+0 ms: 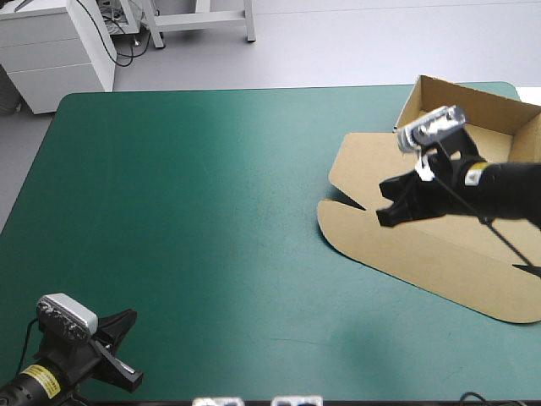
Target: Fold the box
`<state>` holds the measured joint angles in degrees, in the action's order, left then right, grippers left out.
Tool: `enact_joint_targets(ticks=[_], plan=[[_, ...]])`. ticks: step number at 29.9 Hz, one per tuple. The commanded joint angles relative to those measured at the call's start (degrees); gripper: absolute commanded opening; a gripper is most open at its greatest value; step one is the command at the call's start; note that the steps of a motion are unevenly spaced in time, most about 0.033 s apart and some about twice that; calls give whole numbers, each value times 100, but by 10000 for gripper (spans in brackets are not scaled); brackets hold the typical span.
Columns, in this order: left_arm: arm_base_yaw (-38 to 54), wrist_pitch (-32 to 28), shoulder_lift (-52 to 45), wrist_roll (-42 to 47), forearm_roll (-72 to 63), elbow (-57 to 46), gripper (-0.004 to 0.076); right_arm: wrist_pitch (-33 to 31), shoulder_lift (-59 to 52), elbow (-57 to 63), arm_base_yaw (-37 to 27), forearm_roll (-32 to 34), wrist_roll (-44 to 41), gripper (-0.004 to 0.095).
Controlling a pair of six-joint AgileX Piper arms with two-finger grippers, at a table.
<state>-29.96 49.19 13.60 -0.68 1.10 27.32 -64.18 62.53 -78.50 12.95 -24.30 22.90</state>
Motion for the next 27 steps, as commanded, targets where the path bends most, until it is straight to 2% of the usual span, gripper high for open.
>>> enact_joint_targets(ticks=[1, 3, 6, 9, 11, 18, 27], plan=[[-38, -156, 54, 68, -175, 138, -8, 1364, -1186, 915, 160, 346, -20, -6], [-38, -141, 54, 68, -230, 138, -8, 1883, -1863, 1567, 160, 641, -159, -6], [-38, -235, 54, 68, -247, 138, -8, 2363, -2925, 2478, 160, 1510, -726, -4], [-38, -482, 39, 68, -247, 138, -8, 2401, -3752, 3254, 160, 2308, -1415, -4], [-38, -625, 30, 26, -247, 138, -8, 2401, -4205, 3612, 160, 2555, -1716, -4], [-38, -975, 27, -216, -247, 114, -8, 2372, -5226, 4289, 160, 2540, -1947, -4], [-38, -1471, -220, -272, -270, -411, -8, 2174, -5611, 4665, 160, 2397, -1960, -4]])
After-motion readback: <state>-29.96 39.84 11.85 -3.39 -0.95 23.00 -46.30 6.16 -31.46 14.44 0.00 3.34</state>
